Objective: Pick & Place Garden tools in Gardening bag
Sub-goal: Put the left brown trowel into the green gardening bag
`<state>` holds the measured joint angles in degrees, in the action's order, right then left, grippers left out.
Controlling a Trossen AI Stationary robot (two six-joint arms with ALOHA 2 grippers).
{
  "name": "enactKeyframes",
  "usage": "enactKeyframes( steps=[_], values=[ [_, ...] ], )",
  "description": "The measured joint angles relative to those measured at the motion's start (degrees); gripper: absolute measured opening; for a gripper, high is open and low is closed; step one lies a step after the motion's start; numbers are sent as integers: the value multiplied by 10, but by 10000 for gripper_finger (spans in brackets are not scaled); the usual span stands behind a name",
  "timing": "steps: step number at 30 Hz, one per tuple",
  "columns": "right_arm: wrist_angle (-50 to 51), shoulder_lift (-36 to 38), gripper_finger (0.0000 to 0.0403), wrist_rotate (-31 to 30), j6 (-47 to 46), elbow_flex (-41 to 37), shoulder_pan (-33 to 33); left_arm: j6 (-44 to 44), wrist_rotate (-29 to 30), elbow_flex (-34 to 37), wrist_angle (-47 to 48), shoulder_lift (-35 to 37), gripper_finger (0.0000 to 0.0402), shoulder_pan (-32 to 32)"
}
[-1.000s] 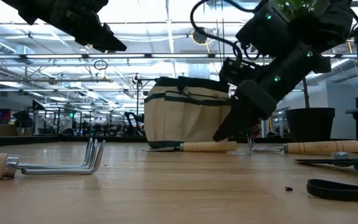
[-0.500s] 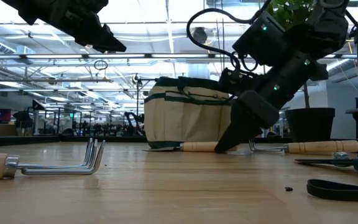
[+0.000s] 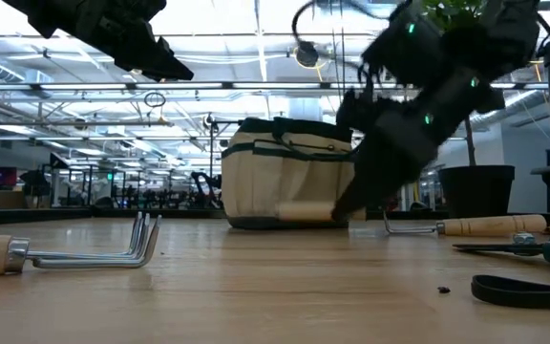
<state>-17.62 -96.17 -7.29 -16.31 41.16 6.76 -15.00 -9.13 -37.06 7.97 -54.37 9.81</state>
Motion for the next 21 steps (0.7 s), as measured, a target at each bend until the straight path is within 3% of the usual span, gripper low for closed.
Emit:
enactKeyframes(
  steps=[11, 17, 21],
  values=[
    [52, 168, 59, -5, 69, 9, 23, -3, 0, 0, 1, 0, 93, 0],
    [189, 191, 59, -96, 147, 85, 35, -18, 1, 0, -1, 0, 93, 0],
    [288, 191, 59, -109, 212, 161, 32, -18, 1, 0, -6, 0, 93, 0]
  ],
)
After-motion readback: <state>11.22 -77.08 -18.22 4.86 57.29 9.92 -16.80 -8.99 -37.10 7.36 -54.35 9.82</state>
